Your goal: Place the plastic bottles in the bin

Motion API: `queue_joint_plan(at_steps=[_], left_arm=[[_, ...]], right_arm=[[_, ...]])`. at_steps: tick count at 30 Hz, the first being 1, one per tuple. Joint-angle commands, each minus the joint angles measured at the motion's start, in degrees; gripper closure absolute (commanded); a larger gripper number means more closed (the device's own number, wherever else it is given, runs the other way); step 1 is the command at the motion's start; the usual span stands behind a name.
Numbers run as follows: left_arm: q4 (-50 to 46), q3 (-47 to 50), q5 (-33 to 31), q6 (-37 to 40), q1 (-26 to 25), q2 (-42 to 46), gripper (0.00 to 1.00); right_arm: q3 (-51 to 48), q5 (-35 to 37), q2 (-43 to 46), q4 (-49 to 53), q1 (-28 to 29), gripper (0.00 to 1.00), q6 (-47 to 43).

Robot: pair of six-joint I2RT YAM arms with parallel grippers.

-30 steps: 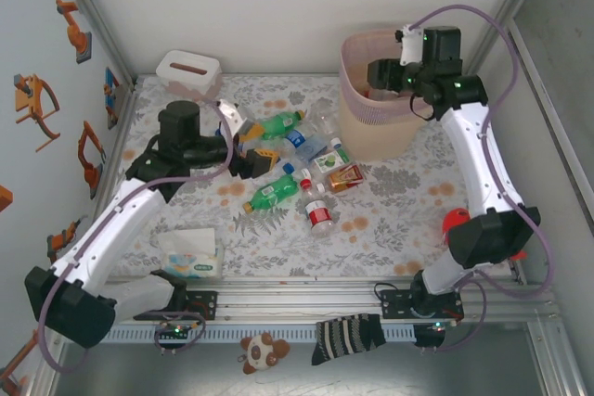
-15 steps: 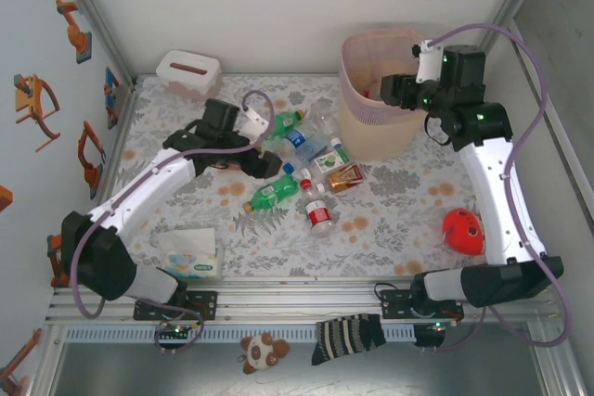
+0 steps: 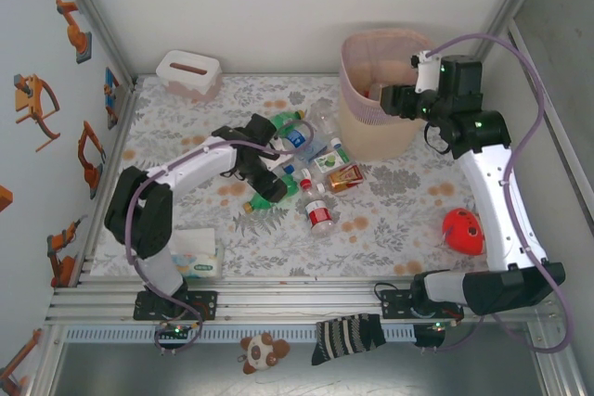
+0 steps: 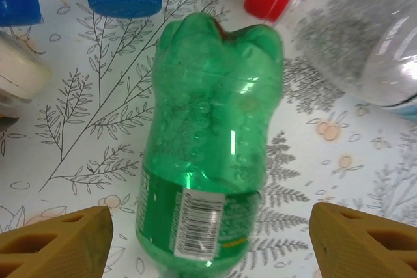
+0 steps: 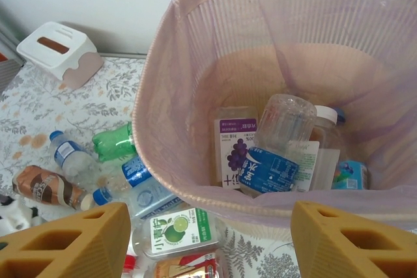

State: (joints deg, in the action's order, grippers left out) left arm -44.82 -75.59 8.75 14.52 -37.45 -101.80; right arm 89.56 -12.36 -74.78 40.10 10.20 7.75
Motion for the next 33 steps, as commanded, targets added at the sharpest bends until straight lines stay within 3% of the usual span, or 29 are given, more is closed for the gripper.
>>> queue_joint_plan(at_steps=[1, 7, 19, 25, 33], left_arm=[[-5.17, -2.64, -3.42, 3.51, -0.43, -2.92, 0.25], [-7.11, -4.04, -5.06, 4.78, -0.52, -6.31, 0.33], [-7.12, -4.21, -2.69, 4.64, -0.51, -9.99, 0.33], [-7.13, -4.21, -2.76, 4.56, -0.51, -9.77, 0.41], [-6.71, -4.29, -1.32, 4.54, -0.43, -6.97, 0.44]], right_arm=[[-0.71, 0.67, 1.90, -0.63, -0.35, 0.35, 0.83], [-1.06, 0.59, 2.54, -0.61, -0.35, 0.35, 0.69], [-1.49, 0.36, 2.71, -0.98, -0.36, 0.35, 0.87], [-1.67, 0.32, 2.97, -1.16, -0.35, 0.36, 1.04], [-2.46, -0.68, 3.78, -1.98, -0.36, 0.36, 2.14]])
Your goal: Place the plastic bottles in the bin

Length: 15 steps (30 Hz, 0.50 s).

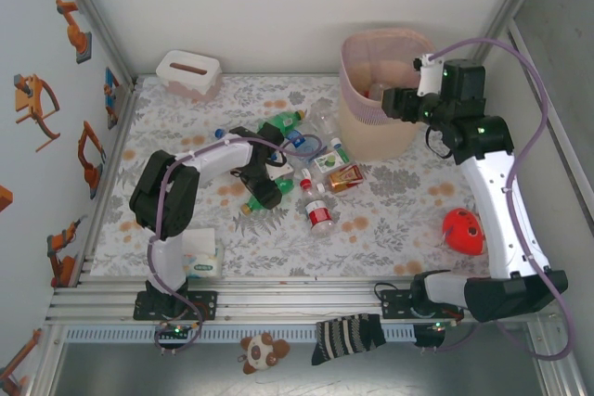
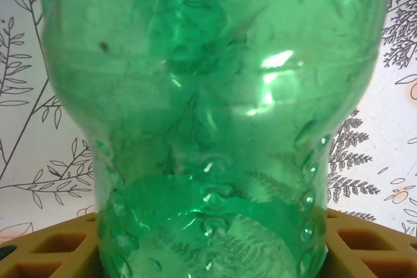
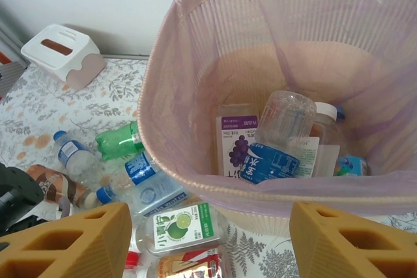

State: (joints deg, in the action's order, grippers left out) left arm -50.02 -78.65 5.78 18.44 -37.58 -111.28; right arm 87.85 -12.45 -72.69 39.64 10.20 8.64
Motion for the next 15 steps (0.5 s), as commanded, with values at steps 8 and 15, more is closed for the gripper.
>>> queue_joint_plan(at_steps=[8, 15], left_arm=[[0.91, -1.68, 6.66, -0.23, -0.16, 9.38, 0.46], [6.01, -1.34, 15.03, -1.69, 0.17, 17.13, 0.47]], right_arm=[[-3.58, -4.80, 3.98, -5.49, -0.40, 0.36, 1.73], [-7.66, -14.39, 7.39, -12.51, -0.35, 0.36, 2.46]])
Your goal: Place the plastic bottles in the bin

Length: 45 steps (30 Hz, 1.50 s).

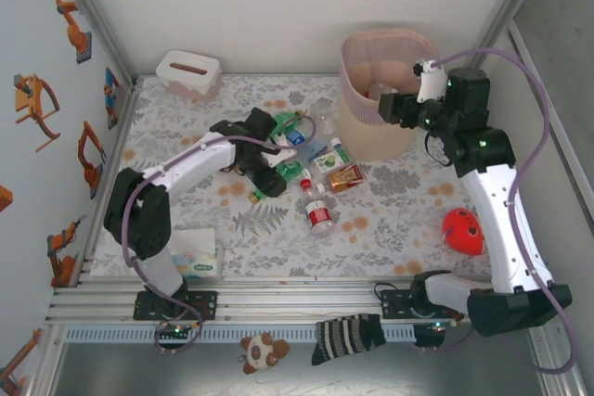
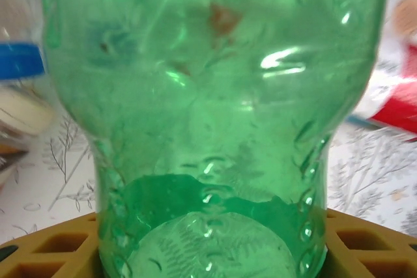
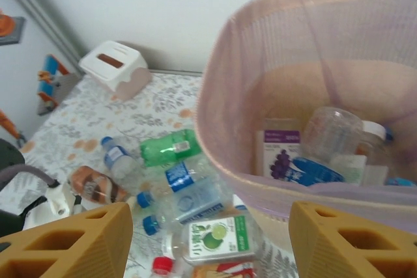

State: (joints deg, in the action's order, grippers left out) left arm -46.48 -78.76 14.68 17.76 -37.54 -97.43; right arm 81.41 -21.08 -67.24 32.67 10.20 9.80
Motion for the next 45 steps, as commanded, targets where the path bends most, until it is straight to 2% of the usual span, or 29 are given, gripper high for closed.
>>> queue_joint_plan(at_steps=[1, 13, 22, 28, 34, 41, 45], left_arm=[[3.54, -1.05, 7.75, -1.29, 0.20, 4.52, 0.47], [21.79, 4.23, 28.34, -4.93, 0.32, 18.59, 0.47], [39.14, 6.87, 41.31, -13.60, -0.24, 22.98, 0.46], [43.92, 6.34, 43.41, -16.39, -1.60, 23.42, 0.46], [46.33, 6.33, 44.30, -17.46, -2.93, 23.57, 0.46], [46.48, 6.52, 44.30, -17.42, -3.39, 23.82, 0.46], [46.65, 6.65, 44.30, -17.45, -3.58, 23.94, 0.46]], right_arm=[[-1.86, -7.24, 2.39, -6.82, -0.35, 0.36, 1.59], [-7.26, -27.04, 5.19, -24.25, -0.03, 0.34, 8.50], [-7.62, -35.42, 4.67, -32.65, 4.93, 0.25, 10.86], [-5.33, -37.15, 3.03, -31.25, 11.08, 0.20, 7.62], [-2.66, -34.65, 0.72, -27.46, 16.76, 0.16, 4.15], [-2.04, -34.72, -0.74, -27.48, 19.48, 0.16, 3.83], [-2.03, -34.90, -0.85, -27.35, 20.12, 0.21, 3.39]])
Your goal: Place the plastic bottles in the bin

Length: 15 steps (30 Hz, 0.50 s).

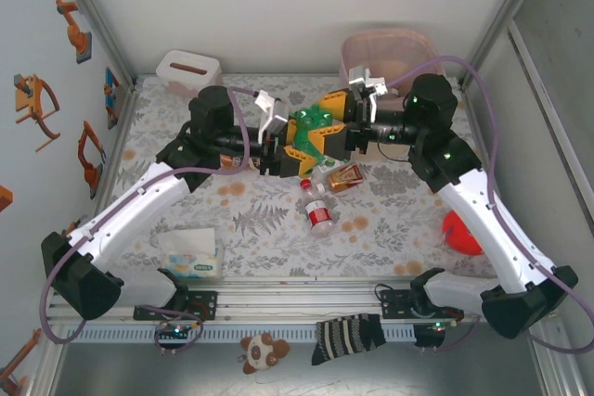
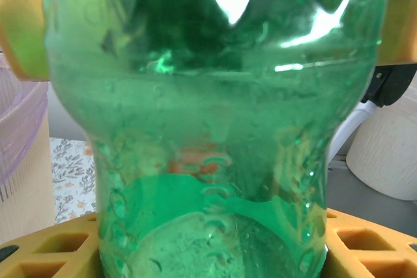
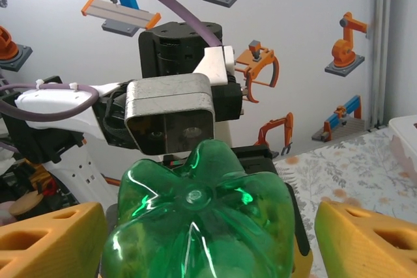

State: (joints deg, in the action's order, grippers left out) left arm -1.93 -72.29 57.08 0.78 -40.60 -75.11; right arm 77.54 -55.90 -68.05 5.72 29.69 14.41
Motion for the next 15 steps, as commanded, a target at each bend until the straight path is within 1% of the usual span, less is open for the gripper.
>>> queue_joint_plan(at_steps=[1, 4, 9, 15], left_arm=[[2.16, 0.22, 1.90, -0.43, -0.51, 1.59, 0.46], [2.37, 0.22, 1.90, -0.53, -0.59, 1.39, 0.46], [2.33, 0.27, 1.90, -0.59, -0.55, 1.39, 0.46], [2.52, 0.27, 1.81, -0.60, -0.61, 1.54, 0.46]], right_arm=[[1.83, -0.05, 0.00, -0.36, 0.71, 0.22, -1.37], [1.92, -0.12, -0.06, 0.14, 0.98, 0.27, -2.06], [2.35, -0.26, -0.06, 1.01, 1.33, 0.38, -2.86], [2.51, 0.33, 0.26, 1.49, 1.33, 0.44, -3.38]])
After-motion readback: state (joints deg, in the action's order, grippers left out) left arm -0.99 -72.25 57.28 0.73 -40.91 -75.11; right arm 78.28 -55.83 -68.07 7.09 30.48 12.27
